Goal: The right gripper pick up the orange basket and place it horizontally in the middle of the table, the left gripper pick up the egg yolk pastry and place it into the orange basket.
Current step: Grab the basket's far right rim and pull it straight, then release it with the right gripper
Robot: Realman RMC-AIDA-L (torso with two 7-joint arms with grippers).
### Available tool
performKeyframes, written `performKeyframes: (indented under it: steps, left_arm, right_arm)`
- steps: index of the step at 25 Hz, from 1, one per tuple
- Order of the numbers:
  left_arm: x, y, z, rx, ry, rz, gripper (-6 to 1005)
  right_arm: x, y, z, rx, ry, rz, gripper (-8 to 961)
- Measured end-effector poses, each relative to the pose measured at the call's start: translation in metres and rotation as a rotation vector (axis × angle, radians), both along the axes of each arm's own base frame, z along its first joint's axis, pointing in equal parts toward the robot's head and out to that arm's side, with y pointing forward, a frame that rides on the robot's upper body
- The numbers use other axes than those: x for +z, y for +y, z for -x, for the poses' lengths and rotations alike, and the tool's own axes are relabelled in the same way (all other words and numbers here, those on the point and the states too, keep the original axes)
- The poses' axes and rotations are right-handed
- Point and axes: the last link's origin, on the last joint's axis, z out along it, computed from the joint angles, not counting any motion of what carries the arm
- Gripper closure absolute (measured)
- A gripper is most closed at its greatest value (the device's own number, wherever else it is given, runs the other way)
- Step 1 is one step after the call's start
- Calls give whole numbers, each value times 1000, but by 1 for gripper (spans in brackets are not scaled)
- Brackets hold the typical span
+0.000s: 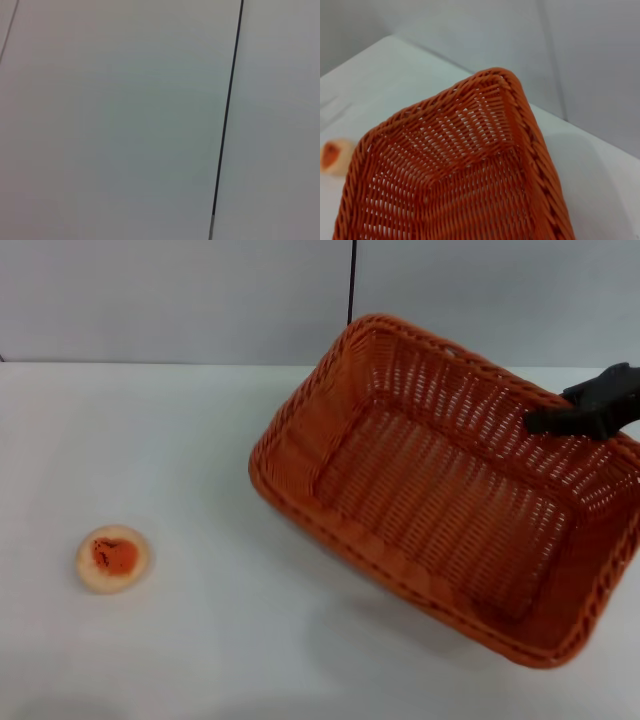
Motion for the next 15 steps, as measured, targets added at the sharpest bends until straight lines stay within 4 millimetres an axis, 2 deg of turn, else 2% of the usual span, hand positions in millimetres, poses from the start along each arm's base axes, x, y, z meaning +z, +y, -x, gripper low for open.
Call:
performKeyframes:
  steps: [8,15]
  left_arm:
    - [2,-10,1,2,11,-13,209]
    - [3,-14,2,7,21,-10,210]
  right_arm:
    - [11,-4,9,235,-121,-11,791]
    - [11,-1,15,446,-174,-15,791]
